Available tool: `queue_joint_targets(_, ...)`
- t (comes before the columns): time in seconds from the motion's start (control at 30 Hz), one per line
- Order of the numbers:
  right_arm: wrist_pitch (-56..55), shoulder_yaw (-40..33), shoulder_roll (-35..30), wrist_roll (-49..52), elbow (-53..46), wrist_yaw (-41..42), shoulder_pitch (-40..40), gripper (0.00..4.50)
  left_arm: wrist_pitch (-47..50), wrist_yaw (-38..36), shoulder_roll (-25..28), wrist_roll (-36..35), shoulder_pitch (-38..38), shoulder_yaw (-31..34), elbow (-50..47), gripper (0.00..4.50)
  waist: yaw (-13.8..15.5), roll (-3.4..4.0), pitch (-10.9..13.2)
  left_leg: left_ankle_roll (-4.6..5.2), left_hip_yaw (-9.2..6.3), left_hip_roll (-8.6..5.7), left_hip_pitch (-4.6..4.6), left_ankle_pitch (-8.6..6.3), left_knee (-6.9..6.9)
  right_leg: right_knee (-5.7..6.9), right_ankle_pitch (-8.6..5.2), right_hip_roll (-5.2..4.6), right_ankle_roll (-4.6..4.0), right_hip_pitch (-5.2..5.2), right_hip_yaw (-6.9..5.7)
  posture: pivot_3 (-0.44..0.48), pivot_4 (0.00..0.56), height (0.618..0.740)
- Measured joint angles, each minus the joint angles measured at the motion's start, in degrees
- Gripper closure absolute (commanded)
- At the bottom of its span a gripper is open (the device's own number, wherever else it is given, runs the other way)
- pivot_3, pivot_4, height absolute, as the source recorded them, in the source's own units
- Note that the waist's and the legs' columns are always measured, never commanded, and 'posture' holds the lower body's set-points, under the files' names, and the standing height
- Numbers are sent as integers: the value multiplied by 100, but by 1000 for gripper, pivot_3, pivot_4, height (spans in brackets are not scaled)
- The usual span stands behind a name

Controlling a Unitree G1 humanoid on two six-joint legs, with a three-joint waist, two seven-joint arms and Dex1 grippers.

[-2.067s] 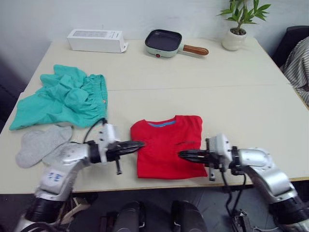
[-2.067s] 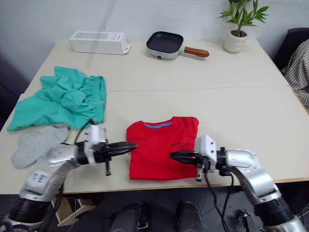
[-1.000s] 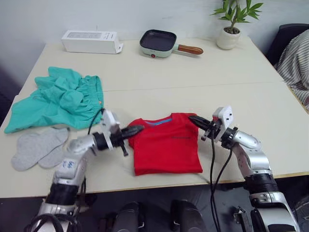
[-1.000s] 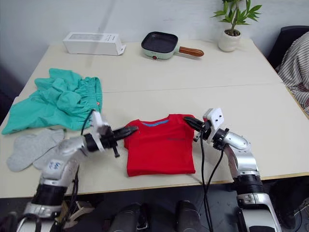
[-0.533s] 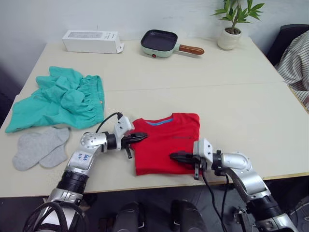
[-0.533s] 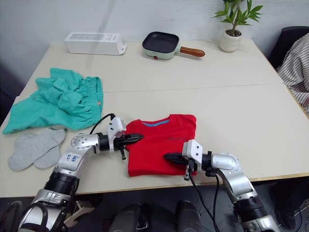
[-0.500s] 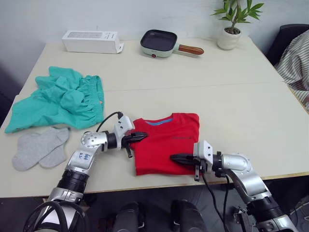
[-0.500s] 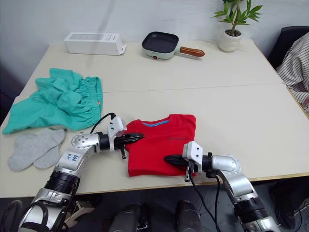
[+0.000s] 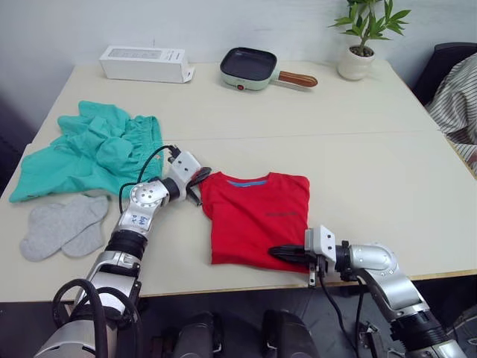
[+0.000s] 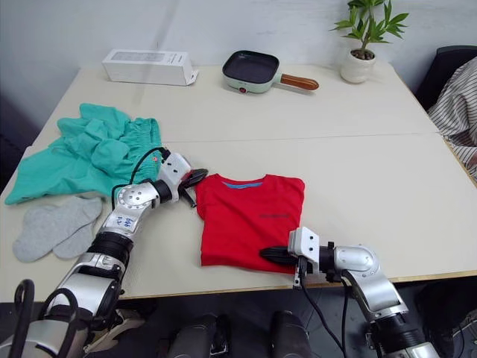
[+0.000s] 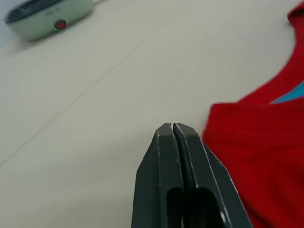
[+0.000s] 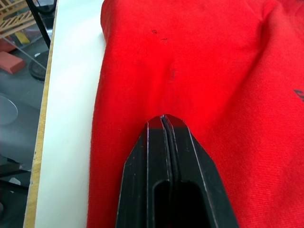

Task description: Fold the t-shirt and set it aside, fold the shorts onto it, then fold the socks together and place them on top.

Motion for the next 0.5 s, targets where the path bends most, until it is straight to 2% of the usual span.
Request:
queue_joint_targets(0.07,192,-28,6,143,-109,-4,40,4490,-56,-555,2,-416,87,160,-365,4451,4,0,0,0,-3,0,-2,0,2,-2,0,-1,0,0,0,0,150,740)
queue_joint_targets(0.13,399,-45,33,297,-223,-23,74,4490,138,-1160,36,-852,329,178,-1131,4451,-5,0,1,-2,-3,0,-2,-1,1,-1,0,0,0,0,3,0,150,740)
queue_joint_targets(0.2,578,-101,133,441,-367,-112,36,4490,571,-1617,196,-1072,780,37,-2164,4451,-27,1,1,-2,-1,0,0,-1,0,0,0,4,0,1,5,0,150,740)
queue_joint_targets(0.27,643,-117,152,508,-402,-179,-27,4490,816,-1818,219,-1111,978,-165,-2525,4451,-29,1,1,-2,-2,0,1,1,3,-8,0,5,-1,1,3,0,150,740)
queue_joint_targets(0.33,618,-97,415,385,-317,-419,-236,4490,1117,-1702,352,-863,1565,-337,-3196,4451,-50,4,-1,-6,0,1,12,1,-2,-2,-1,2,-2,3,14,0,150,740)
queue_joint_targets(0.43,475,-32,659,61,0,-718,-591,4490,1318,-1406,269,-407,2208,-758,-3439,4451,-56,5,0,-7,0,1,4,2,-2,1,-2,3,-4,-8,14,0,150,740)
queue_joint_targets(0.5,339,2,772,-138,317,-853,-734,4490,1462,-1179,239,-304,2370,-750,-3748,4451,-29,1,-2,-8,-10,2,0,2,-1,1,-3,2,-5,-6,16,0,150,740)
